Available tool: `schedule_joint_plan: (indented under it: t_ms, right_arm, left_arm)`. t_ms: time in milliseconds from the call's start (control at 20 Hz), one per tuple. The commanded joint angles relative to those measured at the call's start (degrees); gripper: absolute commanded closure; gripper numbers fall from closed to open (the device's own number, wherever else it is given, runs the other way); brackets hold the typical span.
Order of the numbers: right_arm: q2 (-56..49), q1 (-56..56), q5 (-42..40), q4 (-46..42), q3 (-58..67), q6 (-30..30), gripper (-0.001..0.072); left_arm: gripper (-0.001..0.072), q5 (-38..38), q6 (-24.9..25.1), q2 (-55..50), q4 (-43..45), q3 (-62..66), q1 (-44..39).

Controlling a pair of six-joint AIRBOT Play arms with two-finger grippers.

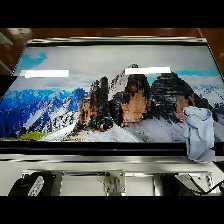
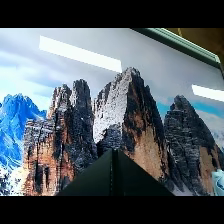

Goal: Fold the shirts.

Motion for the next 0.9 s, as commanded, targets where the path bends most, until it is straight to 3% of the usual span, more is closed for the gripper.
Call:
schedule_joint_plan:
  t_ms: [0, 100, 200, 350, 400, 450, 500, 550, 850]
  right_arm:
    - [3.9, 2.3, -1.7, 4.7, 12.2, 1.5, 0.0028]
    - [6.0, 8.8, -11.0, 8.9, 19.9, -1.0, 0.0029]
    - [7.2, 20.5, -17.6, 8.6, 23.9, -3.4, 0.0029]
    - [5.5, 44.7, -14.3, -0.4, 24.3, -1.5, 0.0028]
    - [3.8, 52.3, -12.2, -4.1, 24.3, 0.2, 0.0028]
    - [1.4, 58.9, -10.8, -7.6, 24.3, 1.7, 0.0028]
    - [-0.8, 63.1, -9.8, -9.6, 24.3, 4.0, 0.0028]
    - [-2.7, 65.7, -9.5, -9.9, 24.3, 5.4, 0.0028]
    - [-6.1, 71.0, -5.8, -7.8, 24.3, 6.7, 0.0029]
  left_arm:
    - [0.0670, -0.2, 4.8, -3.8, 0.5, 0.0, -0.2]
    - [0.0672, -0.4, 7.8, -8.3, 5.5, 0.1, -3.5]
    - [0.0672, -0.8, 4.5, -14.3, 18.7, 0.1, -11.1]
    - [0.0670, -8.9, -4.0, -26.3, 36.9, 3.5, -24.5]
    - [0.0649, -12.8, -4.7, -31.1, 41.9, 5.8, -28.7]
    - [0.0415, -15.8, -4.7, -35.6, 45.8, 8.0, -32.1]
    - [0.0083, -17.6, -5.1, -39.2, 47.2, 9.9, -34.1]
    - [0.0027, -18.7, -5.2, -42.1, 46.8, 11.5, -35.1]
    - [0.0027, -15.4, -7.2, -43.2, 41.3, 12.1, -34.5]
